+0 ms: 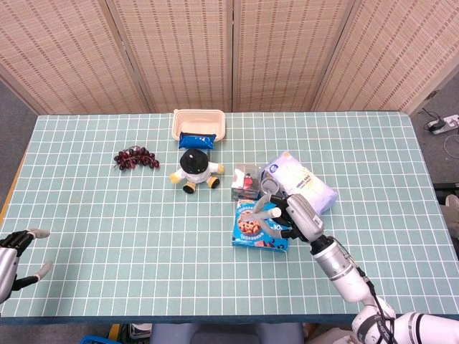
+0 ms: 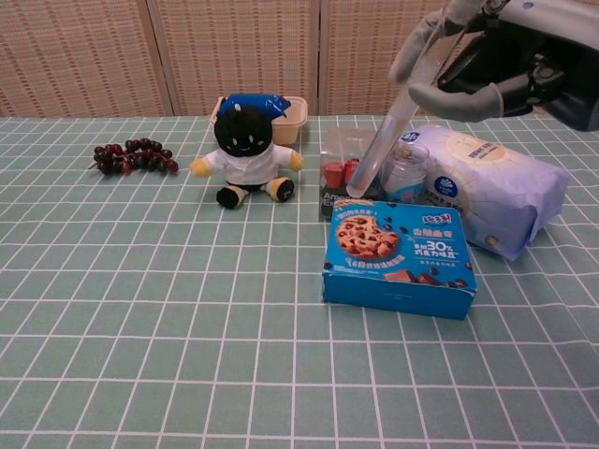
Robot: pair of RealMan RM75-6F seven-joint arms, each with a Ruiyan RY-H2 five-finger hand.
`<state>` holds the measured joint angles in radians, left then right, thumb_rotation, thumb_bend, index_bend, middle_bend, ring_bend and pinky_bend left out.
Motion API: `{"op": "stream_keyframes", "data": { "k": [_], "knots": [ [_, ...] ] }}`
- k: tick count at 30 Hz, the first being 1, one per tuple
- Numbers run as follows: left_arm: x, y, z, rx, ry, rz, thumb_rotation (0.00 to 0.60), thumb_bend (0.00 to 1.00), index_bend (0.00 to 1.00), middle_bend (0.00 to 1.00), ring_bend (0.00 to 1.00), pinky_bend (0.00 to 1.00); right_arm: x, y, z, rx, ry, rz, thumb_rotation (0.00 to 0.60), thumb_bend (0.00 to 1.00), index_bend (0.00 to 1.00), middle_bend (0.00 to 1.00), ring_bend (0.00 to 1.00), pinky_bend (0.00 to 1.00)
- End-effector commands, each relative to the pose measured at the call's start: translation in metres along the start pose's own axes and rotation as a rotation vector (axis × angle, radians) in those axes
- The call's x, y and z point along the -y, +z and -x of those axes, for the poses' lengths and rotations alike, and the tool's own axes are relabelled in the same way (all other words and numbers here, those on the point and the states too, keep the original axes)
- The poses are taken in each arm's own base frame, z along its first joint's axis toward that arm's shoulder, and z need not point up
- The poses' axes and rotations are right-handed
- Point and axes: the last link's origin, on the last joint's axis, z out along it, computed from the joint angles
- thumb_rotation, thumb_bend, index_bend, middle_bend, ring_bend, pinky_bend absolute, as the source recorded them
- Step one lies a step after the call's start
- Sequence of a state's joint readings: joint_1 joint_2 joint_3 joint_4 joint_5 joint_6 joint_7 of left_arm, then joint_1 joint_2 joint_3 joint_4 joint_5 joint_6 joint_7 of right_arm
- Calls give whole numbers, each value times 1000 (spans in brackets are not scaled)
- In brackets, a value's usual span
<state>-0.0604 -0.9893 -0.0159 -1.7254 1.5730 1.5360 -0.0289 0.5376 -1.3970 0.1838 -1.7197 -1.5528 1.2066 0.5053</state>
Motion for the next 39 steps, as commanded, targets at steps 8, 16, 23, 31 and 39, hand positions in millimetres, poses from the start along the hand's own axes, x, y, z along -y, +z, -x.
{"op": "stream_keyframes", "data": {
  "k": [8,16,23,31,39],
  "knots": [
    [0,0,1,2,4,0,600,243,407,348,323,441,-9,-7,-13,-15,-4,-10,600,602,788,1000,1000,1000],
    [0,0,1,2,7,1,600,243,407,348,323,441,-20,-8,-8,-83,-494,-80,600,602,789,1000,1000,1000],
    [0,0,0,-1,4,0,600,243,408,348,323,441,-18,-9,-4,-112,-366,-102,600,602,789,1000,1000,1000],
    [0,0,1,4,8,1,600,243,410,348,325,441,-5,-12,-12,-93,145,-91,600,602,789,1000,1000,1000],
    [-1,0,2,6,10,0,600,243,410,348,325,441,-10,-15,-19,-61,139,-58,600,602,789,1000,1000,1000]
  ]
}}
